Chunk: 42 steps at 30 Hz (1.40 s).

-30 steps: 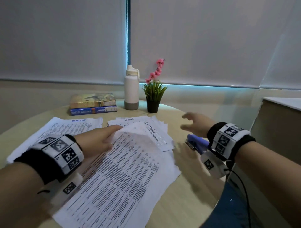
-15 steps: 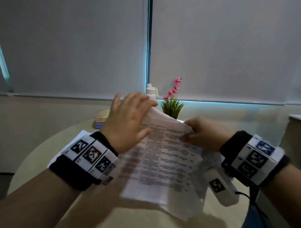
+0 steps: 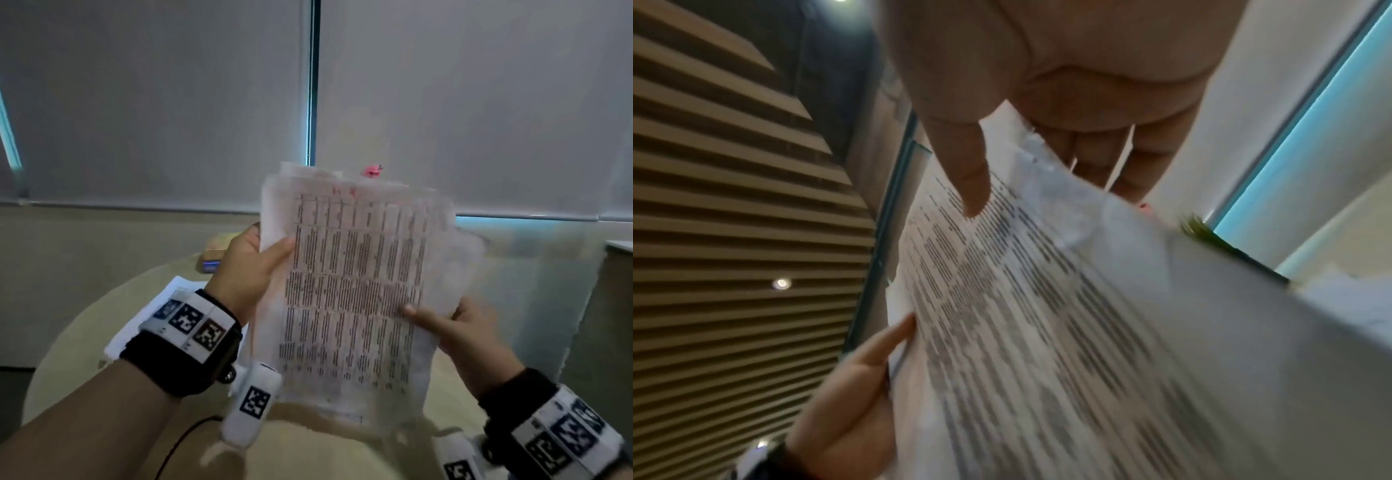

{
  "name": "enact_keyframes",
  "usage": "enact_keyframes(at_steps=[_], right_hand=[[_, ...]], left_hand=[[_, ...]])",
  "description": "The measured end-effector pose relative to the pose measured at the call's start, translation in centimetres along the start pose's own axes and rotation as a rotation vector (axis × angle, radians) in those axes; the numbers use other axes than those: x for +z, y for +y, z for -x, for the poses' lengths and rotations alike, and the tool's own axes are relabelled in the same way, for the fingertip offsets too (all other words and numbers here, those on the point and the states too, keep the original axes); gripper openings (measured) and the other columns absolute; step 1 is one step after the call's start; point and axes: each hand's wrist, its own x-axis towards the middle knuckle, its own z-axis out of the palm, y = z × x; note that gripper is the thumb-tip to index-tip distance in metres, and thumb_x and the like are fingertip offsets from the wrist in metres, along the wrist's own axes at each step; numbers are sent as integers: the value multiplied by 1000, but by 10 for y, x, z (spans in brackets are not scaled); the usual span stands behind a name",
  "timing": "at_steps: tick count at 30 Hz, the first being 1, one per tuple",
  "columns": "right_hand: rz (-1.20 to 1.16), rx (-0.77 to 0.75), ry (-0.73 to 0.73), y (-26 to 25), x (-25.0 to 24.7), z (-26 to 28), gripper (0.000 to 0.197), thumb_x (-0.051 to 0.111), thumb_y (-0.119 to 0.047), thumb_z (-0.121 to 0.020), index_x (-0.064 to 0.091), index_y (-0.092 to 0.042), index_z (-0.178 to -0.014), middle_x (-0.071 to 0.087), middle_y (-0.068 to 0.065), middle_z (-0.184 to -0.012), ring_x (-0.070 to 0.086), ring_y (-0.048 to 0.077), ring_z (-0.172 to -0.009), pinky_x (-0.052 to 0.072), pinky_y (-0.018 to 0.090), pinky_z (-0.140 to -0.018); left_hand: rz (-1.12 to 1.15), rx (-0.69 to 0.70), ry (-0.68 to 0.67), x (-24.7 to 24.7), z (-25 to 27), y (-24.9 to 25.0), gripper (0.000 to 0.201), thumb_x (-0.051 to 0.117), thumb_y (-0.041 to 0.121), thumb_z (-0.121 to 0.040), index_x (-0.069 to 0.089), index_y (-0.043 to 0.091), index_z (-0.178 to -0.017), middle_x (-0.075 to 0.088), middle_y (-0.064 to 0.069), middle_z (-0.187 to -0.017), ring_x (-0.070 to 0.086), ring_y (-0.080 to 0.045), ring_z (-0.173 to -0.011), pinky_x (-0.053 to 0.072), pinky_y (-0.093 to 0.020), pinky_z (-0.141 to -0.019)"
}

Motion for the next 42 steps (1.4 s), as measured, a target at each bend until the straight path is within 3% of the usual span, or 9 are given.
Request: enact_keyframes(at_steps=[5, 8, 15, 20, 28, 31, 37, 40, 42], right_hand=[[-64, -24, -52, -20, -4, -8, 63, 87, -37, -54, 69, -6, -105, 70, 18, -105, 68, 35, -96, 54, 46, -82], [-38, -71, -19, -32, 0, -8, 41, 71, -16, -68, 64, 2, -104, 74, 14, -90, 72, 27, -82, 57, 31, -66], [-15, -234, -68, -61, 19, -1, 32, 63, -9, -69, 60, -7, -101, 75, 2, -80, 72, 14, -71, 55, 22, -57], [62, -462, 54, -67, 21, 4, 56, 66, -6, -69, 42, -31, -114, 59, 1, -99, 69, 7, -75, 56, 22, -60], [178, -660, 140, -64, 24, 0, 35, 66, -2, -77, 49, -21, -101, 63, -26, -84, 62, -6, -71, 50, 9, -59], [227, -705, 106, -66, 19, -1, 50, 65, 4, -79, 45, -24, -114, 59, -18, -97, 60, -5, -80, 50, 10, -66], [347, -692, 154, -69, 10, -7, 27, 73, -14, -76, 52, -29, -87, 55, -5, -84, 54, 9, -76, 48, 19, -65], [322, -671, 124, -74, 8, -5, 41, 73, -7, -76, 54, -31, -104, 57, -5, -87, 56, 1, -78, 49, 12, -68], [382, -651, 137, -74, 4, -5, 24, 73, -11, -77, 63, -27, -92, 62, -13, -79, 56, -2, -73, 47, 14, -67]], left_hand=[[-54, 82, -43, 3, 10, 1, 45, 67, 16, -76, 60, 3, -118, 73, -7, -104, 70, -22, -96, 56, -39, -87], [-27, 127, -125, 2, 13, 9, 57, 70, 13, -71, 50, 3, -123, 69, -16, -111, 69, -28, -98, 58, -42, -82], [-31, 331, -233, 0, 16, 30, 71, 75, 7, -71, 41, 39, -124, 60, -10, -103, 69, -25, -86, 59, -39, -74], [-23, 406, -262, 0, 17, 32, 50, 62, -4, -78, 52, 28, -115, 61, -1, -102, 66, -16, -90, 58, -32, -77], [-12, 429, -192, 10, 12, 32, 25, 72, 3, -72, 53, 15, -82, 65, 6, -90, 66, -10, -81, 55, -25, -68], [5, 457, -223, 11, 9, 31, 30, 75, 10, -69, 55, 20, -89, 64, 0, -99, 64, -11, -89, 54, -26, -72], [61, 391, -257, 15, 6, 29, 25, 74, 7, -69, 53, 14, -81, 65, 2, -93, 67, -12, -86, 55, -27, -71], [89, 382, -276, 13, 4, 31, 43, 75, 18, -63, 51, 22, -99, 64, 1, -101, 66, -13, -90, 55, -29, -73], [108, 295, -329, 11, 5, 27, 53, 75, 18, -61, 52, 23, -109, 66, -1, -100, 68, -15, -87, 56, -29, -71]])
